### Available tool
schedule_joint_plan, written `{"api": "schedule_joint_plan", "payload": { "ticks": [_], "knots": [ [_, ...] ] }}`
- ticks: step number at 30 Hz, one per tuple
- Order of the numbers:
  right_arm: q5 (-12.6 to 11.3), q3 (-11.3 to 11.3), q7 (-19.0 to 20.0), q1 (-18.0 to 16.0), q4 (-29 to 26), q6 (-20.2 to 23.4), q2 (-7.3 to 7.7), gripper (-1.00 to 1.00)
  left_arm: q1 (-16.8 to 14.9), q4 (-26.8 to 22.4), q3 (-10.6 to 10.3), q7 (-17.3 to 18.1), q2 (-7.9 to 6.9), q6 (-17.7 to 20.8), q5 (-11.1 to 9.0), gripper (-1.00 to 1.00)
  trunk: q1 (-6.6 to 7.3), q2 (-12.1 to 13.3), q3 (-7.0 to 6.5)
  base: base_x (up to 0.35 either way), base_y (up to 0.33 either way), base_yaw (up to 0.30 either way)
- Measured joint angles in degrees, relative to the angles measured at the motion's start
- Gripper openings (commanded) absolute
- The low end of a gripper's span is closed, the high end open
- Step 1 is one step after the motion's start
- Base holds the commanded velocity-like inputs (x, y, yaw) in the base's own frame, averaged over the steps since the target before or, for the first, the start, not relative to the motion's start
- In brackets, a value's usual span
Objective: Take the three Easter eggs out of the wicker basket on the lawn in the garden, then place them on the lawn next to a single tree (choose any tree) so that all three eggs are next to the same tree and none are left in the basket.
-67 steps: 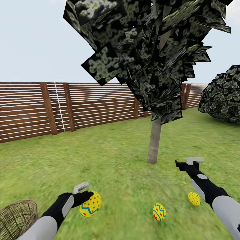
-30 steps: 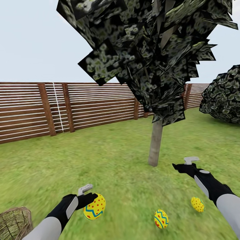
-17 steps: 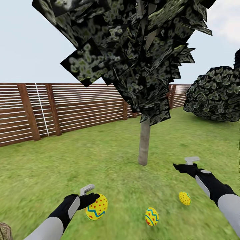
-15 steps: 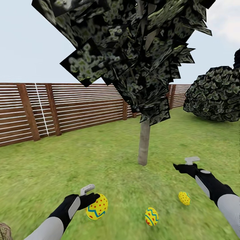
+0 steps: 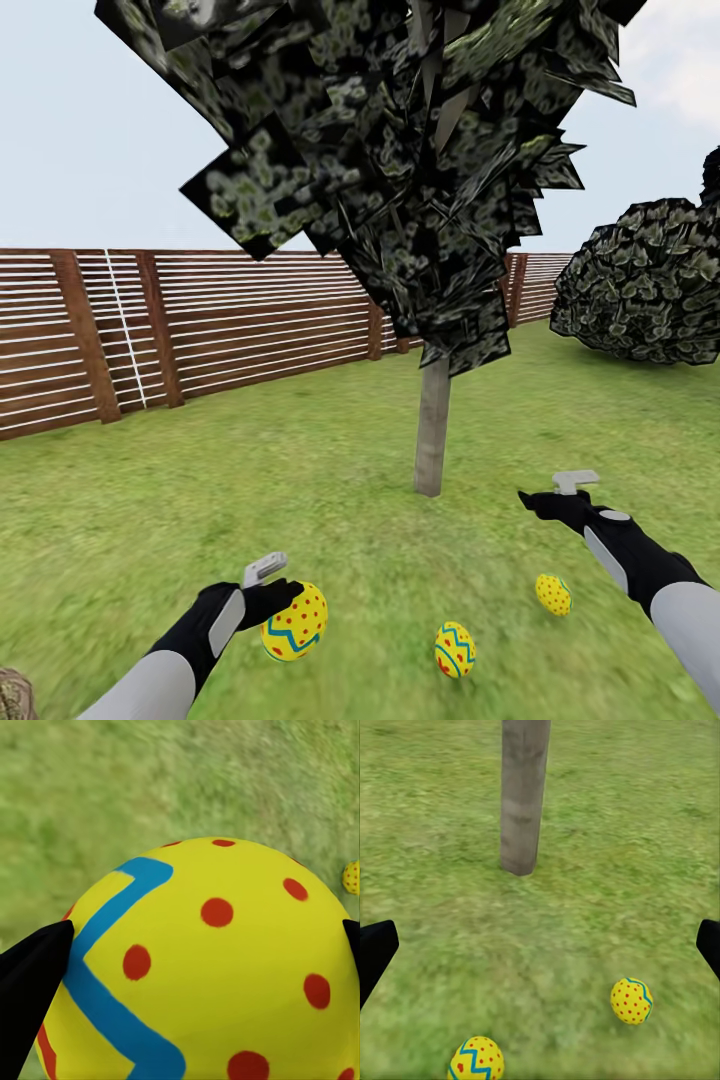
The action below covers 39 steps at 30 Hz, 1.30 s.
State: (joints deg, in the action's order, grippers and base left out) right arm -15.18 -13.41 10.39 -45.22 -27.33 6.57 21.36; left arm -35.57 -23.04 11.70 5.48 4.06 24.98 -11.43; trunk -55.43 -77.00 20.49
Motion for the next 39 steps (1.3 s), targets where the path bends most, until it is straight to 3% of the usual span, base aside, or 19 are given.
{"api": "schedule_joint_plan", "payload": {
  "ticks": [5, 19, 30, 39],
  "knots": [
    [0.0, 0.0, 0.0, 0.0, 0.0, 0.1, -0.07, 1.0, 0.0, -0.1, 0.3, -0.2, 0.16, 0.0, -0.3, -1.0, -1.1, -2.0, 0.9, 0.033, -0.038, 0.0],
    [0.0, -0.1, 0.0, 0.0, 0.0, 0.1, -0.16, 1.0, 0.0, 0.0, 0.3, -0.2, 0.63, 0.0, -0.3, -1.0, -4.14, -7.6, 3.41, 0.314, -0.023, 0.0],
    [0.2, -0.2, 0.0, 0.0, 0.0, 0.1, -0.25, 1.0, 0.0, 0.1, 0.3, -0.2, 0.97, 0.0, -0.2, -1.0, -6.56, -12.0, 5.39, 0.123, 0.0, 0.0],
    [0.2, -0.2, 0.0, 0.0, 0.0, 0.1, -0.25, 1.0, 0.0, 2.7, 0.2, -0.1, 1.49, -0.1, -0.2, -1.0, -8.56, -15.7, 7.01, 0.242, 0.0, 0.0]
  ]
}}
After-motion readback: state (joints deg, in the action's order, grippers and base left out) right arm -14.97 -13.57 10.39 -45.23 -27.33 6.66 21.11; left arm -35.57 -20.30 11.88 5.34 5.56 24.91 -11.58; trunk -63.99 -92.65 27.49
